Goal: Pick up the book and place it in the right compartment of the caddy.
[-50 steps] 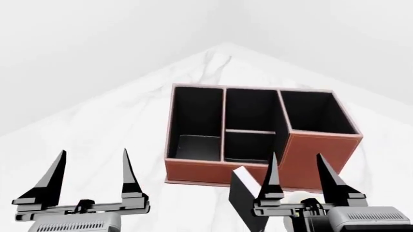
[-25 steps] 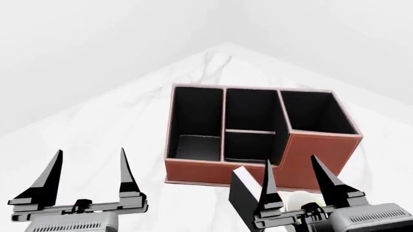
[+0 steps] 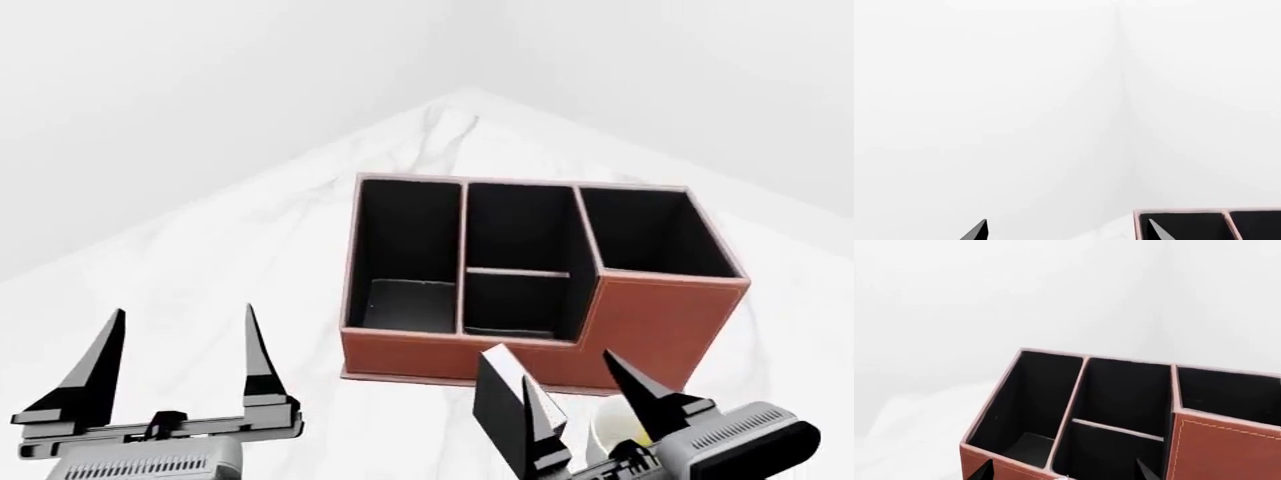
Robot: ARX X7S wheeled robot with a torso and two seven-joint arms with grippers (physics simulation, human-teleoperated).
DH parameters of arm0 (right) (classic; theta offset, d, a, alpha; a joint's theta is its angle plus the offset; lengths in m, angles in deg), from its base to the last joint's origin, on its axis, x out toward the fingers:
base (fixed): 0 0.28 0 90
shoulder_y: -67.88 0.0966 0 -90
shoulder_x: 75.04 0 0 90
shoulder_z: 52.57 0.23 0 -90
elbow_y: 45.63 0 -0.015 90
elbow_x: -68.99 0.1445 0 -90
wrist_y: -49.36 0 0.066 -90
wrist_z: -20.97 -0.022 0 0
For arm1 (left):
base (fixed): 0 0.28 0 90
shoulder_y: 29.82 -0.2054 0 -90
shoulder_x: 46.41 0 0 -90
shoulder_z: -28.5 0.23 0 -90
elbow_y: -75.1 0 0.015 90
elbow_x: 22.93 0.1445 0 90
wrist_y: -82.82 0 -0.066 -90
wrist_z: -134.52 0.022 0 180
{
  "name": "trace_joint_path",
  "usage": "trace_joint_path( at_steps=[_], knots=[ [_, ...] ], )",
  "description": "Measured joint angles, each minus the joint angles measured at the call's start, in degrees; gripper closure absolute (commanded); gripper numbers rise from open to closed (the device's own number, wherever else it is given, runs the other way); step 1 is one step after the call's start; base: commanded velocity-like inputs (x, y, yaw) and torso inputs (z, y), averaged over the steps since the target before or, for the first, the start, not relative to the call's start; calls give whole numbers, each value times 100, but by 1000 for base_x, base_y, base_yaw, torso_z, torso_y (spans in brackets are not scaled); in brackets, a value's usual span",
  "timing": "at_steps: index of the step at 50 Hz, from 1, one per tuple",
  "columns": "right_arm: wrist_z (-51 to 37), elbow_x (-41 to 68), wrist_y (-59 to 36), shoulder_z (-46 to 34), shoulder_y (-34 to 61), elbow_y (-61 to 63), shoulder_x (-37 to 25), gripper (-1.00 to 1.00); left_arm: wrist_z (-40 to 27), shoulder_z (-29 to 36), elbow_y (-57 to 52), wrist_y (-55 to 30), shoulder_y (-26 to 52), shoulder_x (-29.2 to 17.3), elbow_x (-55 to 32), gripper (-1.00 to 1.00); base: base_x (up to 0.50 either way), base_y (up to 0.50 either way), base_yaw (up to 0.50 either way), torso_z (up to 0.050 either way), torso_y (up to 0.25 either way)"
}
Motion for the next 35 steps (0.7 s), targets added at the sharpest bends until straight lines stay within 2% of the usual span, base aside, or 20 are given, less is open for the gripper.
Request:
trace_joint_path(
  at_steps=[35],
  knots=[
    [31,280,-795,-388,395,-356,-70,-100,-74,51,24,-7,22,-45,-12,-100,0,0,0,0,0]
  ],
)
